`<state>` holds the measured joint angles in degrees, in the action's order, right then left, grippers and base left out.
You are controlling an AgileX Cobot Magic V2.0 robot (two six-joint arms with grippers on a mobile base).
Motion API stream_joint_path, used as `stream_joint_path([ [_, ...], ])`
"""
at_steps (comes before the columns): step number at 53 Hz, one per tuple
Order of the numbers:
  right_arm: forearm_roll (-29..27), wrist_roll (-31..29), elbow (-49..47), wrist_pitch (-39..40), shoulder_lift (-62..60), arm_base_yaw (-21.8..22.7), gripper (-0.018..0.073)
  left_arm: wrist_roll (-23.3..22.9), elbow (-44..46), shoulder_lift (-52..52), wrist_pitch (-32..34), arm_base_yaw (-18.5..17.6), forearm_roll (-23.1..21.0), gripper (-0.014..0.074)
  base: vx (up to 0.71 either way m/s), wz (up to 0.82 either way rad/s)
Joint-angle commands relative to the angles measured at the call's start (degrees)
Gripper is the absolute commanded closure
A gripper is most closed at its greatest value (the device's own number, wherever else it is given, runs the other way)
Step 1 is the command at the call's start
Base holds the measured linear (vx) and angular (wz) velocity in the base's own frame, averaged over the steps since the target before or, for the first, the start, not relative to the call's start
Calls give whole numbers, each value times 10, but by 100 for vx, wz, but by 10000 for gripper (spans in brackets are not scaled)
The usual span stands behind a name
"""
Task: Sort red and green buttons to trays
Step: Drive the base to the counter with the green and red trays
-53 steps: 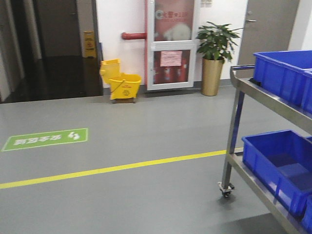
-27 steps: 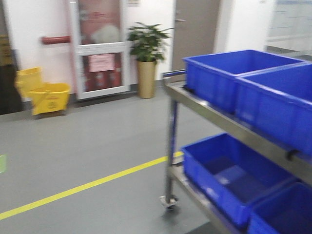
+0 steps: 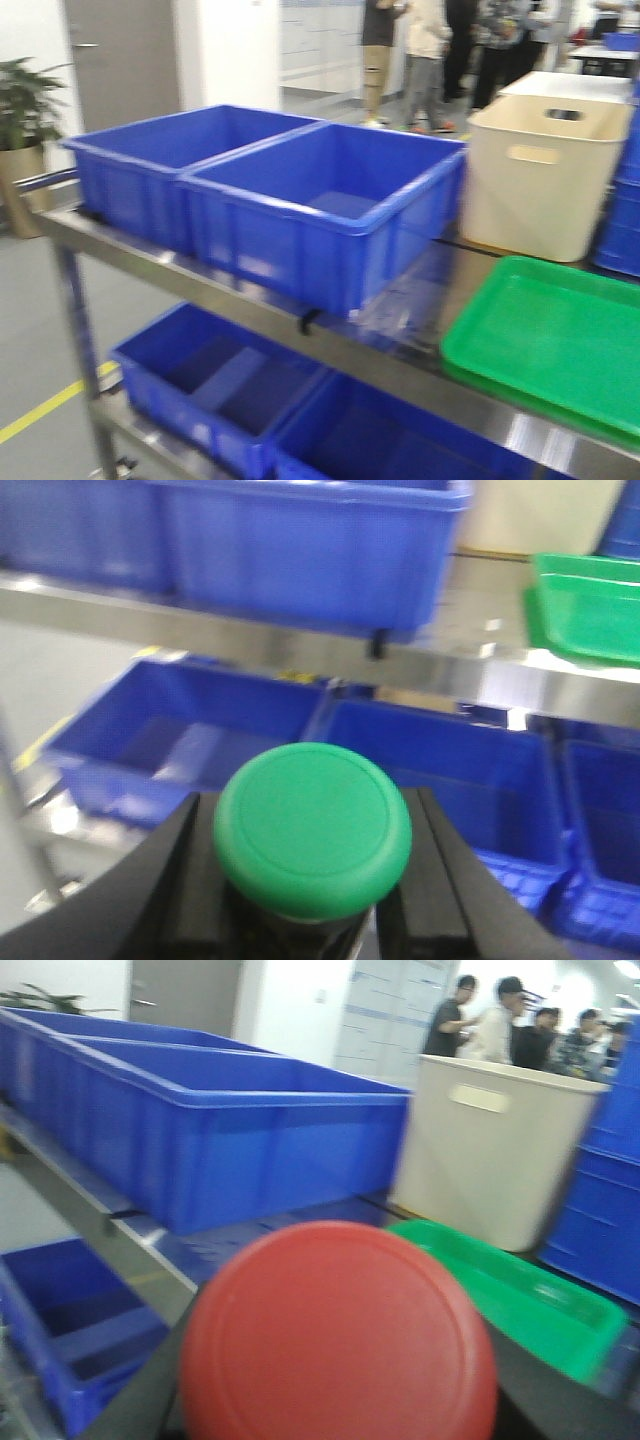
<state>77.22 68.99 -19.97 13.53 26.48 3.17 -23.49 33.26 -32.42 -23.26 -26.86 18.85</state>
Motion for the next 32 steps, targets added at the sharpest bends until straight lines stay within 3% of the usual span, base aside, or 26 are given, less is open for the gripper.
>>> stream_joint_path([
  [1,-9,-1,-19,9,3,3,569,0,18,-2,46,-4,4,596,18,-73],
  [32,-9,-1,-19,9,3,3,569,0,18,-2,46,-4,4,596,17,-66],
])
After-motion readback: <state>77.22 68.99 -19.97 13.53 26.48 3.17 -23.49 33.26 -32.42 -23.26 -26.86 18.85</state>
